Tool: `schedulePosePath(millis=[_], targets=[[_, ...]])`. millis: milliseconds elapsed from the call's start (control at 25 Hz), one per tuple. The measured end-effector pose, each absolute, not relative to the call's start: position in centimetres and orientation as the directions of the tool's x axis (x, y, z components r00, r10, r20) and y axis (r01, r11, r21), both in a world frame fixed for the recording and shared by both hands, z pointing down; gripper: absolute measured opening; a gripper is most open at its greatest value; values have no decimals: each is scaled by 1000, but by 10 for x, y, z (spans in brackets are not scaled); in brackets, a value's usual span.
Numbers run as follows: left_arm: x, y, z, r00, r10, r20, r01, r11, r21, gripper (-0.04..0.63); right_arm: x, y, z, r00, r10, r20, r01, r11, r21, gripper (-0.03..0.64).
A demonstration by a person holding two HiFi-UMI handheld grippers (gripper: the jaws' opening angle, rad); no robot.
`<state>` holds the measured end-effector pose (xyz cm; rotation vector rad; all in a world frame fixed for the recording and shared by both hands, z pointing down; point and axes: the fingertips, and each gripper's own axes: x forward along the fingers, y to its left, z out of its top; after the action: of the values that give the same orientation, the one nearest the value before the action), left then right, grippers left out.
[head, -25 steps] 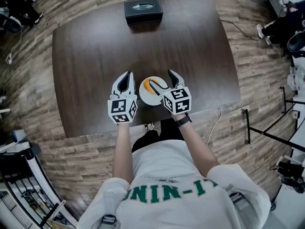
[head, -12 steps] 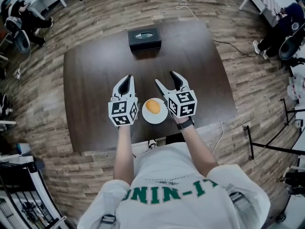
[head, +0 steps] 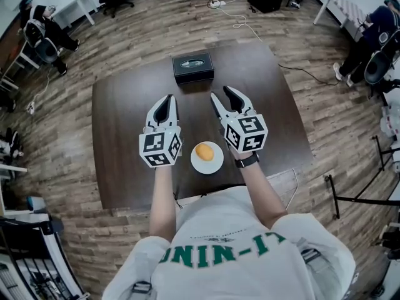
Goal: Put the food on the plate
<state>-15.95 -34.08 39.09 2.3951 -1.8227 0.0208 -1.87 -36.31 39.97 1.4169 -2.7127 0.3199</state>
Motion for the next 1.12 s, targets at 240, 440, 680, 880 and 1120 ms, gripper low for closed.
schedulePosePath(millis=[240, 440, 680, 880, 1120], targets=[[-164, -335, 365, 238, -968, 74, -969, -232, 79, 12, -18, -360, 371, -586, -807, 75, -808, 574, -131, 135], [-161, -327, 353, 236, -971, 44, -971, -234, 45, 12, -19, -353, 366, -576, -815, 63, -816, 571, -90, 95], [-156, -324, 352, 235, -972, 23, -971, -234, 45, 12, -15, -351, 364, -567, -821, 60, -823, 563, -81, 25], [-150, -326, 351, 248, -968, 34, -968, -246, 58, 12, -12, -348, 359, -571, -819, 59, -821, 566, -82, 17], [-138, -326, 355, 267, -963, 44, -963, -264, 56, 12, -2, -345, 362, -566, -822, 67, -824, 560, -84, 17]])
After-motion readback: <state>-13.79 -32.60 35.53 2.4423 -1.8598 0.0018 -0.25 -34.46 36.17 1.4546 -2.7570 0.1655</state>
